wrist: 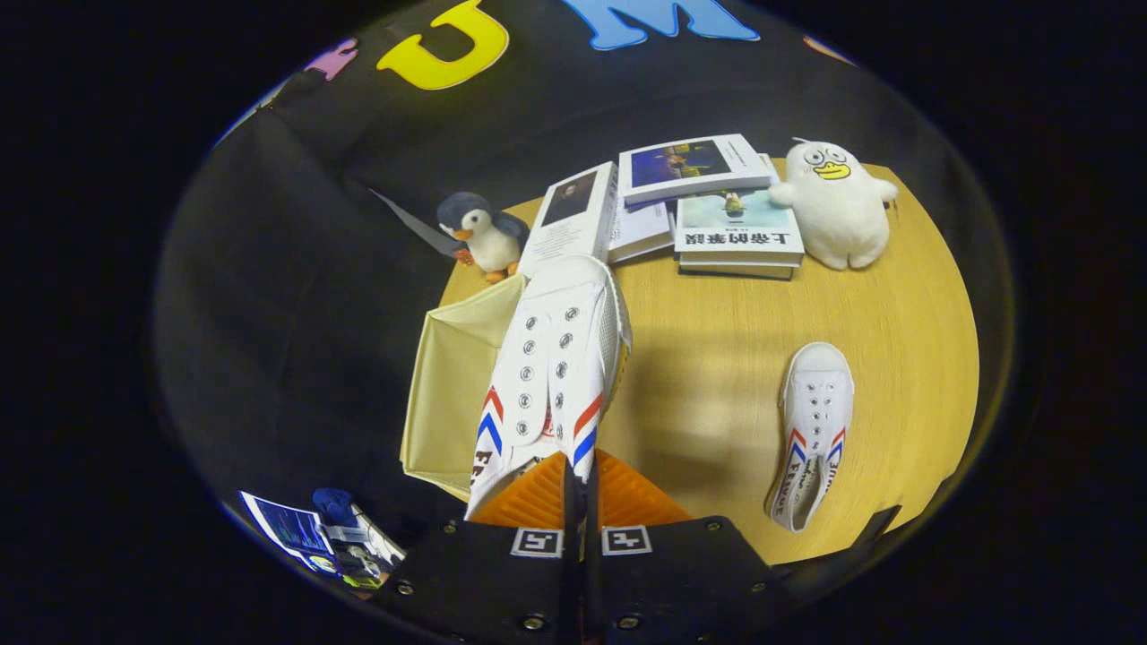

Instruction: Open the storage box then place both shoes into the box .Put the left shoe in first, then the right shoe, with the right side of both shoes facing outward in a uniform manner.

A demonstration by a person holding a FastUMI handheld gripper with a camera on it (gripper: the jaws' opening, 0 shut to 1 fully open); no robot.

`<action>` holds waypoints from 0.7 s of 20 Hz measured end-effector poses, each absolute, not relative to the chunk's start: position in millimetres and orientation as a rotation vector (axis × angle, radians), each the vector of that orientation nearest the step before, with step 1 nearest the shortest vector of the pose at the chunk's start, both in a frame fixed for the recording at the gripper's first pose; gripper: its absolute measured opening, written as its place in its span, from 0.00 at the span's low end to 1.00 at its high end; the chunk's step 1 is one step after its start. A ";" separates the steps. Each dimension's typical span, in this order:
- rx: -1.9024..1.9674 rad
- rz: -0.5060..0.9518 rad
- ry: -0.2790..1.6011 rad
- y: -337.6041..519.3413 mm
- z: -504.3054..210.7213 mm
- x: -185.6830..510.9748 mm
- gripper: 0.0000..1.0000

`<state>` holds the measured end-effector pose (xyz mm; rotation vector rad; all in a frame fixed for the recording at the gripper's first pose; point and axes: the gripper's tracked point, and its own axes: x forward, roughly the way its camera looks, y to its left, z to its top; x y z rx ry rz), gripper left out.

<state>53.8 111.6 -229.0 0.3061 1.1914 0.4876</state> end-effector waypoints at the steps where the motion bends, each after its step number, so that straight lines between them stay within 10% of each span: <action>1: 0.308 0.508 1.188 120.3 -222.7 55.5 0.02; 14: 0.214 0.701 1.247 240.3 -231.7 59.3 0.01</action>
